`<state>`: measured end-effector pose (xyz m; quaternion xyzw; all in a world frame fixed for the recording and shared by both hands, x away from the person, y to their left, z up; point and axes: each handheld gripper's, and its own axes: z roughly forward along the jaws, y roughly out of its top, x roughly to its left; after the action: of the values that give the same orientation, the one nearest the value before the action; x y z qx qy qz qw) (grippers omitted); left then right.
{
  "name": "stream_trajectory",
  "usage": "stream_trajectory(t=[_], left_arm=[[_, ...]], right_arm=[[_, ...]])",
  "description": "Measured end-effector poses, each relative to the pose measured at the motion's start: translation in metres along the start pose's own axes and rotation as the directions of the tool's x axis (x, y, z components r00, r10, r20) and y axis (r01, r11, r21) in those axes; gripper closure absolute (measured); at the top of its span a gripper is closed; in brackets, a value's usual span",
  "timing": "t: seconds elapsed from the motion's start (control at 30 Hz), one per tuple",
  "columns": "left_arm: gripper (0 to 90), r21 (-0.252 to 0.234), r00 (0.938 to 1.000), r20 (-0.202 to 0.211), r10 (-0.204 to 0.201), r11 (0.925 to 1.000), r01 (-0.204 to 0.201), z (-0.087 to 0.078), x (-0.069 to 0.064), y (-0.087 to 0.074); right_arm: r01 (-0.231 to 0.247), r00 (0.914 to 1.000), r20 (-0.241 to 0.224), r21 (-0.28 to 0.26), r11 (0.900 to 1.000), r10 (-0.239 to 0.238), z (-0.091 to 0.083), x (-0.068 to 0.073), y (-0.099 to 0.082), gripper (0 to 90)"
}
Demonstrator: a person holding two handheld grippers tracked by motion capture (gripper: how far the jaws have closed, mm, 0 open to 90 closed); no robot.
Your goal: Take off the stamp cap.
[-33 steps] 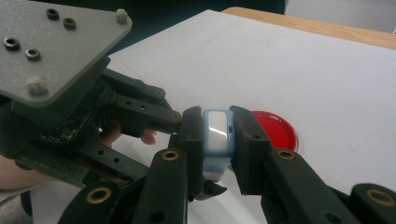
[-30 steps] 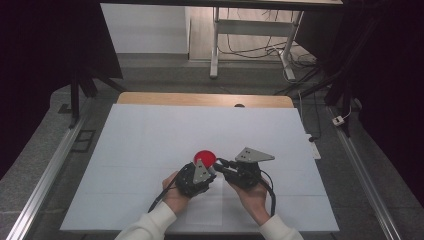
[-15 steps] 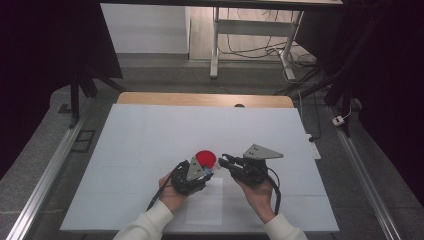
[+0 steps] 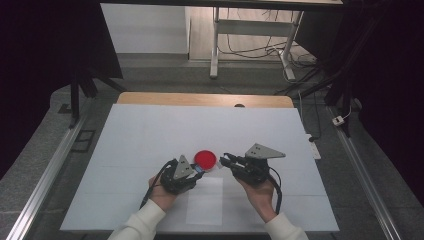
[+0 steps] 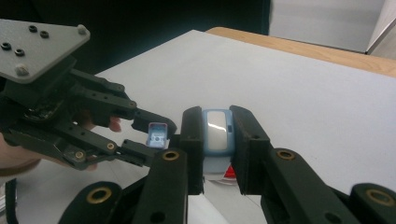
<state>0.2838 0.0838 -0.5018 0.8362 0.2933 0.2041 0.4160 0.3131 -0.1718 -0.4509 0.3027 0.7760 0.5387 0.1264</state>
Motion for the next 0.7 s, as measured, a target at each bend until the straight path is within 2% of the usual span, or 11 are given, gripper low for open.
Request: stream_trajectory(t=[0.27, 0.47, 0.7], left_arm=[[65.1, -0.016, 0.9995, 0.025, -0.019, 0.9997, 0.020, -0.019, 0.009, -0.009], [65.1, -0.026, 0.9985, 0.027, -0.048, 0.9985, 0.049, -0.034, 0.015, -0.018], [65.0, -0.030, 0.9968, 0.008, -0.080, 0.9963, 0.080, -0.050, 0.022, -0.031]], right_arm=[[0.002, 1.0000, 0.008, -0.007, 1.0000, -0.002, -0.002, -0.003, 0.000, 75.7], [0.000, 0.9999, 0.012, -0.010, 1.0000, 0.000, -0.003, -0.004, 0.000, 75.7], [0.004, 0.9999, 0.016, -0.009, 1.0000, -0.004, -0.004, -0.005, 0.000, 75.7]])
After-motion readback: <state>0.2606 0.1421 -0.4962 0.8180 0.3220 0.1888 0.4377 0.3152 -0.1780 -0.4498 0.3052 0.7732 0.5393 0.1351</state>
